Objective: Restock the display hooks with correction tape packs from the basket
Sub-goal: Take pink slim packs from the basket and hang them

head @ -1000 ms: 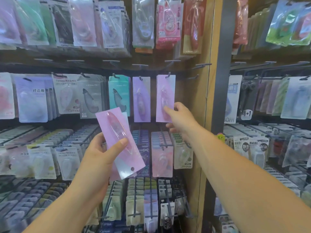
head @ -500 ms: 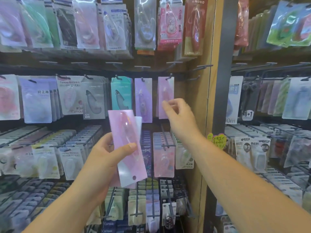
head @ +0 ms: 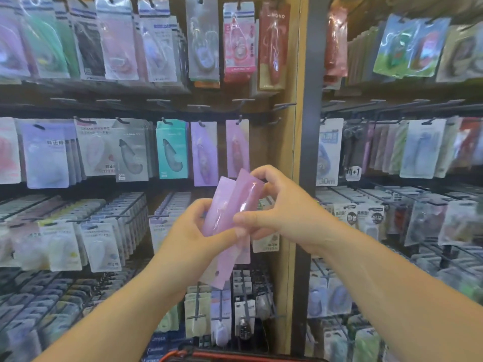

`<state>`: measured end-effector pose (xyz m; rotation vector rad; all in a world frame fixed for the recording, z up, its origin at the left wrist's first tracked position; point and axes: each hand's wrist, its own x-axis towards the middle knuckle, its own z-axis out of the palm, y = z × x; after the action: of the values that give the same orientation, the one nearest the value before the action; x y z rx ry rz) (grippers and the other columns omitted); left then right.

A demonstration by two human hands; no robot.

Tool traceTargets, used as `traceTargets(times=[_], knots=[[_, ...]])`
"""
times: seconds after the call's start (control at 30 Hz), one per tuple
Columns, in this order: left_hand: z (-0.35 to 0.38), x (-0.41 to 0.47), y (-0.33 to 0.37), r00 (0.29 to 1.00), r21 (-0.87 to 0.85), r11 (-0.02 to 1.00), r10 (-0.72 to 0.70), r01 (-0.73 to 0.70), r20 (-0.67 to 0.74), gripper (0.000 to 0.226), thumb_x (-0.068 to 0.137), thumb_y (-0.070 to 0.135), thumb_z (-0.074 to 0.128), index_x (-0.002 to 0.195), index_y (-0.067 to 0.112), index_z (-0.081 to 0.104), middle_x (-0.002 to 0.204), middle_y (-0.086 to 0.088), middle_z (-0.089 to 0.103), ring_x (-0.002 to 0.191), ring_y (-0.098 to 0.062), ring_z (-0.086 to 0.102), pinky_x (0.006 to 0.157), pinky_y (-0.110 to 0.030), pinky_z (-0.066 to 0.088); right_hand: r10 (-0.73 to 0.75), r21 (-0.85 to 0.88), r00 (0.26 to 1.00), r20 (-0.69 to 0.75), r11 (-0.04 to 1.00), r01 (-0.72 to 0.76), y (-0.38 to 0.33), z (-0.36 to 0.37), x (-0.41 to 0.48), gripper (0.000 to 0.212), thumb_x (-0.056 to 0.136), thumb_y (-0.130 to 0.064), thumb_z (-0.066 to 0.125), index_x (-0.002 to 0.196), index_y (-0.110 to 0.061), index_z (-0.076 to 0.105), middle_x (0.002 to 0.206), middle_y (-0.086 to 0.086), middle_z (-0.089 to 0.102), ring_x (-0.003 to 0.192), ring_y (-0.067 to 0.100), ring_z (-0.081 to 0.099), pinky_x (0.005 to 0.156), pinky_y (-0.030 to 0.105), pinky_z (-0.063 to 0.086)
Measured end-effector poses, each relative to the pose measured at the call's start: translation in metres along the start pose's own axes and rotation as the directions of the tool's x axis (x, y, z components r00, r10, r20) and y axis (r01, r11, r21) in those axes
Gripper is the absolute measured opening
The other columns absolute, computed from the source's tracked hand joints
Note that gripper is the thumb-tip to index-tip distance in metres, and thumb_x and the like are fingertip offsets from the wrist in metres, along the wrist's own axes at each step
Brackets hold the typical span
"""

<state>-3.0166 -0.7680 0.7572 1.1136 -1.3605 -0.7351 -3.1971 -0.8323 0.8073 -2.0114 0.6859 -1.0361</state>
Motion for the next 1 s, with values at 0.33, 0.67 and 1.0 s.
traceTargets(times=[0.33,0.67,1.0], knots=[[0.011,-0.004,-0.008,0.986,-0.178,0.984,-0.043,0.014,-0.159,0.023,0.100,0.027,0.070,0.121,0.031,0.066,0.100,-0.005,0.080,0.071,-0.017,0.071,0.054,-0.028,0.049,0.200,0.496,0.930,-0.308,0.868,-0.022,0.011,-0.024,-0.018,0.022,0.099,-0.035,0.064,0.107,-0.014,0.061,0.101,0.011,0.076,0.078,0.029,0.075,0.060,0.031,0.060],[0.014,0.012,0.007,0.946,-0.269,0.962,-0.036,-0.055,-0.321,0.011,0.106,0.028,0.062,0.117,0.029,0.062,0.104,-0.001,0.074,0.085,-0.022,0.070,0.079,-0.042,0.059,0.076,0.085,0.991,-0.111,0.994,-0.067,0.027,-0.031,-0.040,0.024,0.080,-0.011,0.084,0.103,-0.010,0.075,0.095,0.005,0.079,0.078,0.012,0.071,0.062,0.022,0.053],[0.026,0.011,0.006,1.000,-0.235,0.972,-0.010,0.003,-0.029,0.056,0.096,-0.009,0.050,0.126,0.037,0.057,0.112,-0.006,0.078,0.101,-0.032,0.077,0.086,-0.054,0.062,0.094,0.272,0.984,-0.151,0.961,-0.050,0.030,0.006,-0.020,0.020,0.099,-0.018,0.067,0.113,-0.005,0.063,0.104,0.011,0.075,0.079,0.016,0.072,0.058,0.034,0.061]])
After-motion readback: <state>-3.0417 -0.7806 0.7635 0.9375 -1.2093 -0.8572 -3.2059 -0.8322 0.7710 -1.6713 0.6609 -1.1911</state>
